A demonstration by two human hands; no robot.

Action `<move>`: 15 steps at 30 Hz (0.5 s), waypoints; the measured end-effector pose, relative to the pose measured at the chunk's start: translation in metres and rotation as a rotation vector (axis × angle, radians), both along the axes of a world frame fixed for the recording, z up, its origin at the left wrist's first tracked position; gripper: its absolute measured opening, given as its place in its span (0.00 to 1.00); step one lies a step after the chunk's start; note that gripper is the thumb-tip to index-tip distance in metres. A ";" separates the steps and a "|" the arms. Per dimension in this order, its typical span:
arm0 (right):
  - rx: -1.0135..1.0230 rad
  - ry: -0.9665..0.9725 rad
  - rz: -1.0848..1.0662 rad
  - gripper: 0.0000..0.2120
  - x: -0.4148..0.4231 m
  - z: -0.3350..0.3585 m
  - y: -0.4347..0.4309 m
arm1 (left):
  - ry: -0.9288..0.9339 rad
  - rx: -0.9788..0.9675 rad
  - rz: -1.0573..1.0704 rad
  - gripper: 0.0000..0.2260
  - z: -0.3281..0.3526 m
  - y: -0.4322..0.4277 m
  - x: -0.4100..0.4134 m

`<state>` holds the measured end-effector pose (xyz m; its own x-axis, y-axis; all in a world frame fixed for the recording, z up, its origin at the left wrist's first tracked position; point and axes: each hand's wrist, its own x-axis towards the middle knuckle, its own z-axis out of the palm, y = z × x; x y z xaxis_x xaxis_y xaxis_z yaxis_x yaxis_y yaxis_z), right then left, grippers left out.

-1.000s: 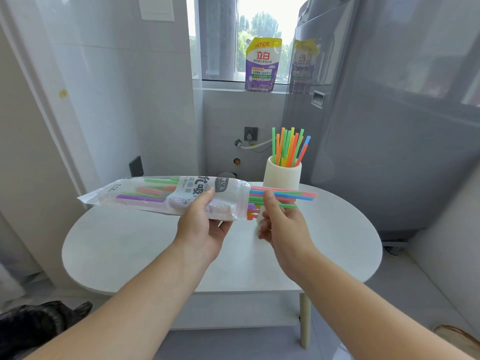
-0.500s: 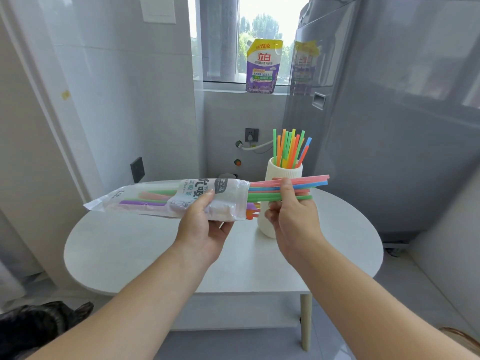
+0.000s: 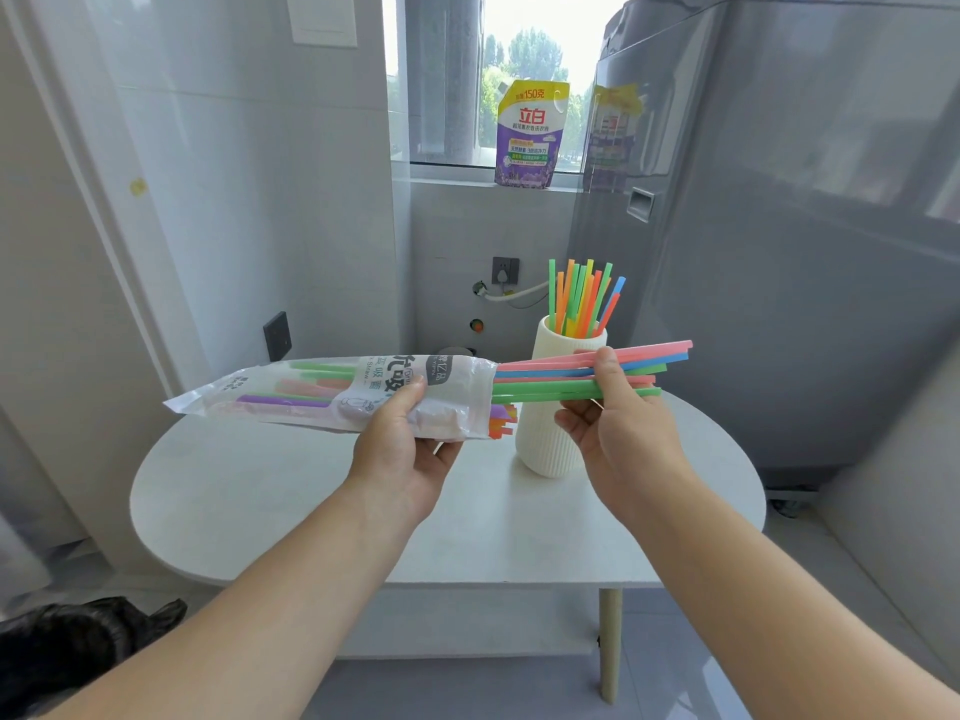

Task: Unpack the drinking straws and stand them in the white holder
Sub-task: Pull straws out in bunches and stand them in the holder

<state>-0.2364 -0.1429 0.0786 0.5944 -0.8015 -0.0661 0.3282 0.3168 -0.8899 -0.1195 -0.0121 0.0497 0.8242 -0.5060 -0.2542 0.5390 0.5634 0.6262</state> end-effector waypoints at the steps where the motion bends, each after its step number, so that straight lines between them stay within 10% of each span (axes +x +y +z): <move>1: -0.005 0.000 -0.004 0.08 -0.001 0.001 -0.001 | 0.006 0.002 0.013 0.14 0.000 0.000 0.000; 15: -0.074 -0.053 -0.105 0.08 -0.012 0.016 -0.015 | 0.038 -0.006 0.095 0.16 0.001 0.009 0.018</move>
